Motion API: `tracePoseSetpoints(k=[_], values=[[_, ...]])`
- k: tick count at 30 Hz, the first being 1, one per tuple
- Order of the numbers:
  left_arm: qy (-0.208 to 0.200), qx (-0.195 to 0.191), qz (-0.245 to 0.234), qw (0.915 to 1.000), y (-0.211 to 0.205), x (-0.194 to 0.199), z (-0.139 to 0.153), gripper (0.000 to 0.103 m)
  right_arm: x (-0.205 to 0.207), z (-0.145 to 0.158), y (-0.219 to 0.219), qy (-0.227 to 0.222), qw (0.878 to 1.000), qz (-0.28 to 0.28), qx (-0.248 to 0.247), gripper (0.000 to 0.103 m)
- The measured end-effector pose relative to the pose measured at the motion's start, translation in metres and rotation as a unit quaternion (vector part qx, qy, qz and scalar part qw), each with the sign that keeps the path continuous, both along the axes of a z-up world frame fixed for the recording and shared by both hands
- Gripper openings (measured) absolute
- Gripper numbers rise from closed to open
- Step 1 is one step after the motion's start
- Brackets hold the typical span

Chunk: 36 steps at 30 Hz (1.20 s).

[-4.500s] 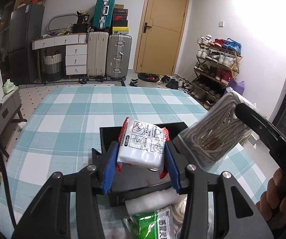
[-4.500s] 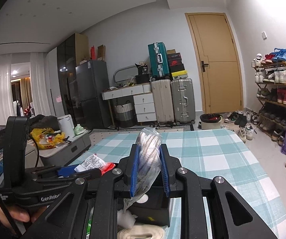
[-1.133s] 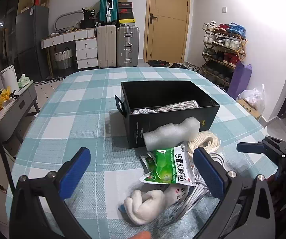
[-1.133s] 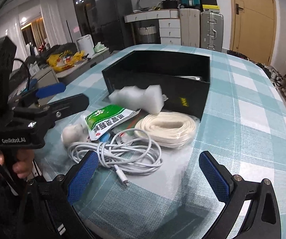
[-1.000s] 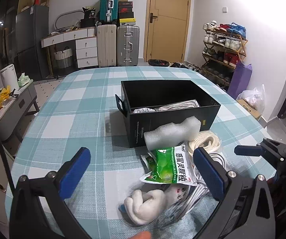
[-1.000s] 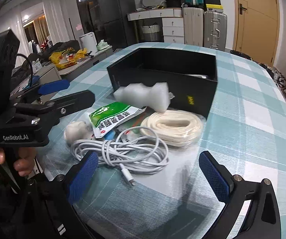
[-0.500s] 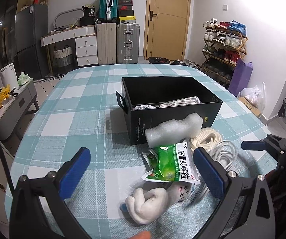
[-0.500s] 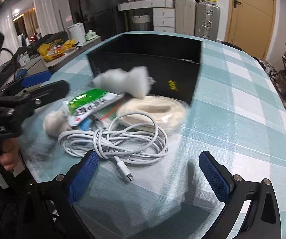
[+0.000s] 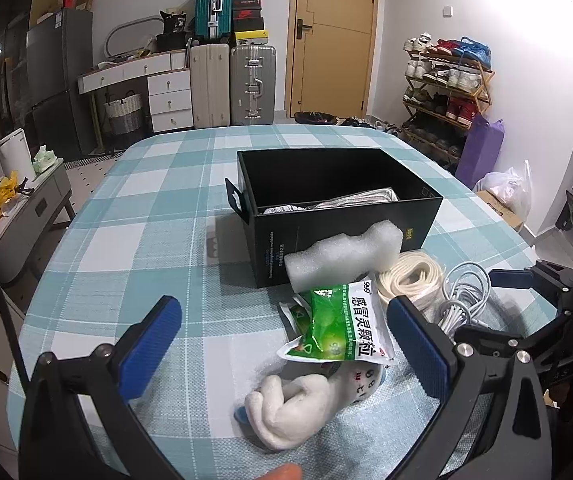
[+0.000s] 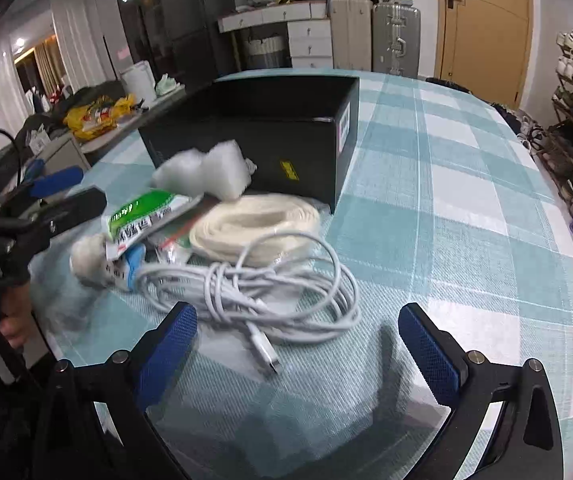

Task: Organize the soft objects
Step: 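Withdraw both grippers and move the right gripper onto the white charging cable, then grasp the white charging cable with the right gripper while the left gripper grasps the green sachet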

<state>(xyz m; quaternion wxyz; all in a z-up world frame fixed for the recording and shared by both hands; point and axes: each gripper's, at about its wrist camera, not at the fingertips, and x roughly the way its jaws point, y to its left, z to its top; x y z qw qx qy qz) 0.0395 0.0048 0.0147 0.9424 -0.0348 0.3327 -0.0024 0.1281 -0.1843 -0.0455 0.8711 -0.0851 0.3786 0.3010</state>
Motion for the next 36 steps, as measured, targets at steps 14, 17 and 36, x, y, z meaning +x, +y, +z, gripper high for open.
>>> tracePoseSetpoints(k=[14, 17, 36], values=[[0.007, 0.001, -0.004, 1.0000, -0.005, 0.002, -0.003, 0.103, 0.007, -0.008, 0.002, 0.016, 0.999, 0.009, 0.034, 0.078], [0.008, 0.002, -0.006, 0.9999, -0.006, 0.003, -0.003, 0.103, 0.006, -0.008, 0.001, 0.015, 0.999, 0.013, 0.035, 0.077], [0.033, 0.012, -0.019, 0.9992, -0.016, 0.012, -0.012, 0.103, 0.003, 0.006, -0.025, -0.007, 0.997, 0.009, 0.076, 0.076]])
